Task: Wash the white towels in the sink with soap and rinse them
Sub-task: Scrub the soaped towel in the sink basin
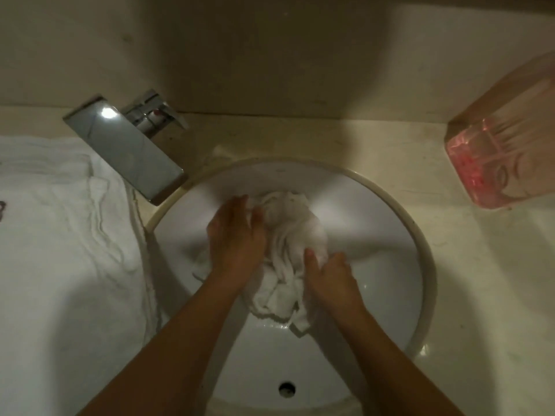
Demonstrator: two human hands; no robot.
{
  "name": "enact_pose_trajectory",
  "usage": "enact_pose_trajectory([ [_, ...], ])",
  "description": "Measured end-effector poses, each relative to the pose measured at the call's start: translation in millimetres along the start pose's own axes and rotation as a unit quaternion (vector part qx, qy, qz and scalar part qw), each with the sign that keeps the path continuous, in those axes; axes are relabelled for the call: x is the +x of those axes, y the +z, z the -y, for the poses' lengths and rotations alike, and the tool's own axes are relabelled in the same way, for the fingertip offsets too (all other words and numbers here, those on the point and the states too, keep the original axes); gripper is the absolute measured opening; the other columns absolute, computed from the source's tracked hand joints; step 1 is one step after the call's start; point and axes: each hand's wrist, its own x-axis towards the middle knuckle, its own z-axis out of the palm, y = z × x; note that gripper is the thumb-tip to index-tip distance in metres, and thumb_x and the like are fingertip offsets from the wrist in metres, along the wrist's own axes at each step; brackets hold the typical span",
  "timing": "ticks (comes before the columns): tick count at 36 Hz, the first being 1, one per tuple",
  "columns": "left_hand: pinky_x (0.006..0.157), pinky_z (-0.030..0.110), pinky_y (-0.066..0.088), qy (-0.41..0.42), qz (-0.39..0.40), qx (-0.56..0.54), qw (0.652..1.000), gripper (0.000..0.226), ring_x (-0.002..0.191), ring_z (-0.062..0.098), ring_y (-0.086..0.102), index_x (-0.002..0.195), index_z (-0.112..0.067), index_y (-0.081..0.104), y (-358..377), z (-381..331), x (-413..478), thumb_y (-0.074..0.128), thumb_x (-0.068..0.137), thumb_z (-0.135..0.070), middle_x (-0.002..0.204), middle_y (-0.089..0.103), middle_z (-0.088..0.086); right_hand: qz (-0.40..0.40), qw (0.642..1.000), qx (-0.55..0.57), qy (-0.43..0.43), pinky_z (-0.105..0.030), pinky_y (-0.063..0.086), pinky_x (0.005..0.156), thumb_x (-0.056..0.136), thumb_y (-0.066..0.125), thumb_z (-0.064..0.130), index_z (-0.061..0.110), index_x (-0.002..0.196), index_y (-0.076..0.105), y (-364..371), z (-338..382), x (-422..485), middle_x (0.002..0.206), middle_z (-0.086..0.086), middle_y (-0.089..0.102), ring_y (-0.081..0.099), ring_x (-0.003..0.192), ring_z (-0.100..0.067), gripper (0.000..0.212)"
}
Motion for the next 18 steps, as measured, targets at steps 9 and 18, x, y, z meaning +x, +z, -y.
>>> enact_pose_trajectory([
  [9, 0.096, 0.045, 0.044, 0.086, 0.115, 0.162, 0.976, 0.072, 0.109, 0.041, 0.065, 0.141, -0.006, 0.056, 16.6, 5.0, 18.1, 0.018, 0.103, -0.054, 0.123, 0.067, 0.02, -0.11, 0.965, 0.23, -0.06, -0.035, 0.045, 0.109, 0.113, 0.043, 0.036, 0.009, 0.15, 0.048, 1.0, 1.2, 18.6, 0.145, -0.016, 0.06, 0.057, 0.134, -0.032, 0.046],
  [18, 0.081, 0.037, 0.042, -0.128, 0.098, -0.166, 0.973, 0.08, 0.087, 0.034, 0.062, 0.081, -0.001, 0.064, -0.8, -0.2, -8.4, 0.018, 0.111, -0.059, 0.078, 0.062, 0.009, -0.163, 0.942, 0.279, -0.088, -0.035, 0.051, 0.1, 0.102, 0.056, 0.021, 0.008, 0.137, 0.057, -11.5, 13.2, 25.3, 0.123, -0.012, 0.066, 0.065, 0.118, -0.035, 0.037],
])
